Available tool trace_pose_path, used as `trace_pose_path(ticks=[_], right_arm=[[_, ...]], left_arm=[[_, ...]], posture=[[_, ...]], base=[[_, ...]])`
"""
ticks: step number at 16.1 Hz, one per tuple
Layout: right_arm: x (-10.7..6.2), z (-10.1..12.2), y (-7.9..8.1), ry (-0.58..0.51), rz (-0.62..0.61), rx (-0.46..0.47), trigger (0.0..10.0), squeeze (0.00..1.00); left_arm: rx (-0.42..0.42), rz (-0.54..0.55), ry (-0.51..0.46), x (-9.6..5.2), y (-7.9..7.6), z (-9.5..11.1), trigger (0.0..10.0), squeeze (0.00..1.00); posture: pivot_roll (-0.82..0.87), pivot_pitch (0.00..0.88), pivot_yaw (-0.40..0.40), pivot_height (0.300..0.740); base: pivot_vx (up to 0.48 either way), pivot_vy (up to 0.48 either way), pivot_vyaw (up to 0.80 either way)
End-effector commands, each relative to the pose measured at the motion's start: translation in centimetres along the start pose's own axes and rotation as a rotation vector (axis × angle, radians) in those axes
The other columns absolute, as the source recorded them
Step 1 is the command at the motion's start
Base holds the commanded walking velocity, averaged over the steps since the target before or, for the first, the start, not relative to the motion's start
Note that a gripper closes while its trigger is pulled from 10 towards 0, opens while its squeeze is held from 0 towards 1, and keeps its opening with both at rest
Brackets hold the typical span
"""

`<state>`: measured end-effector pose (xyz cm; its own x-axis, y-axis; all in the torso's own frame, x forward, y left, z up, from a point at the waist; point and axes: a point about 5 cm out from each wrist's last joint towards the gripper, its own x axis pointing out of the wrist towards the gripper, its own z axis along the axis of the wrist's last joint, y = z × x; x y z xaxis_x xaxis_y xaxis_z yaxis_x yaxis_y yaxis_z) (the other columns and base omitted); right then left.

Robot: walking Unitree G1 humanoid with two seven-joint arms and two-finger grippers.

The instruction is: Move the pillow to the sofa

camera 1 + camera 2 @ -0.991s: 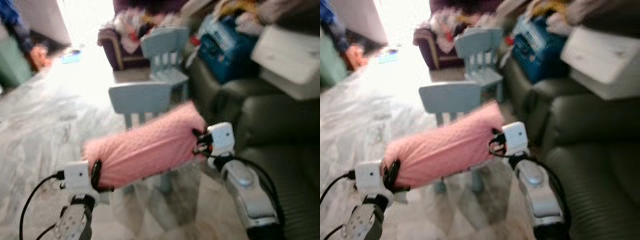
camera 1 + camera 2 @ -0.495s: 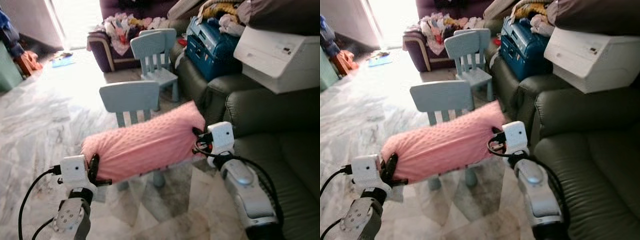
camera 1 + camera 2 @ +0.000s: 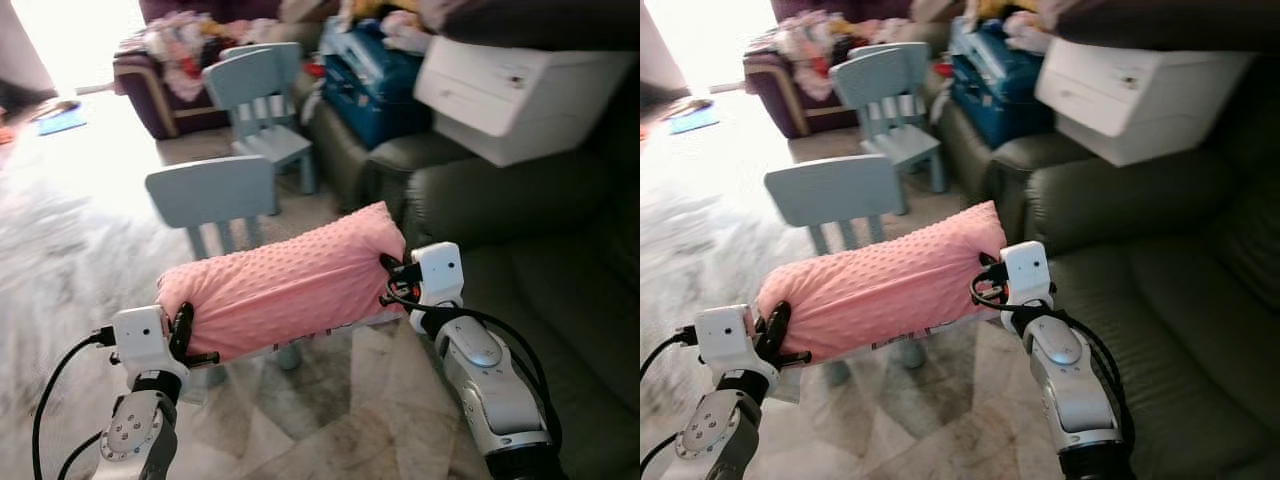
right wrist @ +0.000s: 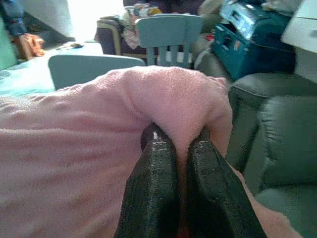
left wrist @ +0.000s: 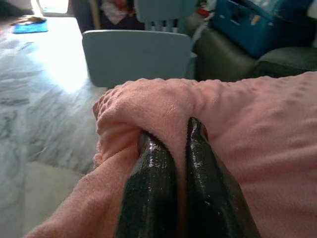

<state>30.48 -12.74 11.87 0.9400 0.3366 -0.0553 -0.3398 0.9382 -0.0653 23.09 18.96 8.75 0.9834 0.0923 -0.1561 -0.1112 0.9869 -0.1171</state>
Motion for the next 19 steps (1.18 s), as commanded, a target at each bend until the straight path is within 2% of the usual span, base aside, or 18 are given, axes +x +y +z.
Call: trace_pose_path(ticks=[1,9,11,14,15,19], right_arm=[[0.1,0.8,-0.3,-0.027,-0.01,-0.005,10.0,0.0],[0.1,0.9,-0.3,-0.031,-0.008,-0.015,10.0,0.0],[0.1,1.1,-0.3,-0.044,-0.005,-0.028,10.0,0.0],[0.2,1.2,-0.3,-0.052,0.004,-0.047,10.0,0.0],[0.2,1.2,-0.2,-0.053,0.005,-0.048,10.0,0.0],[0.3,1.4,-0.3,-0.06,0.002,-0.052,10.0,0.0]], left_arm=[[0.009,0.021,-0.005,0.1,0.7,0.2,10.0,0.0],[-0.014,0.036,-0.009,0.1,1.0,0.3,10.0,0.0],[0.016,0.057,-0.014,0.2,1.5,0.5,10.0,0.0],[0.072,0.096,-0.086,0.2,3.9,1.3,10.0,0.0],[0.069,0.097,-0.074,0.1,4.3,1.2,10.0,0.0],[0.024,0.088,-0.079,0.3,4.3,1.4,10.0,0.0]], posture=[[-0.17,0.006,0.067,0.74],[-0.18,0.009,0.067,0.74],[-0.18,0.008,0.065,0.74],[-0.18,0.007,0.063,0.74],[-0.18,0.007,0.063,0.74],[-0.18,0.002,0.062,0.74]], base=[[0.0,0.0,-0.8],[0.0,0.0,-0.8],[0.0,0.0,-0.8],[0.0,0.0,0.0],[0.0,0.0,0.0],[0.0,0.0,0.0]])
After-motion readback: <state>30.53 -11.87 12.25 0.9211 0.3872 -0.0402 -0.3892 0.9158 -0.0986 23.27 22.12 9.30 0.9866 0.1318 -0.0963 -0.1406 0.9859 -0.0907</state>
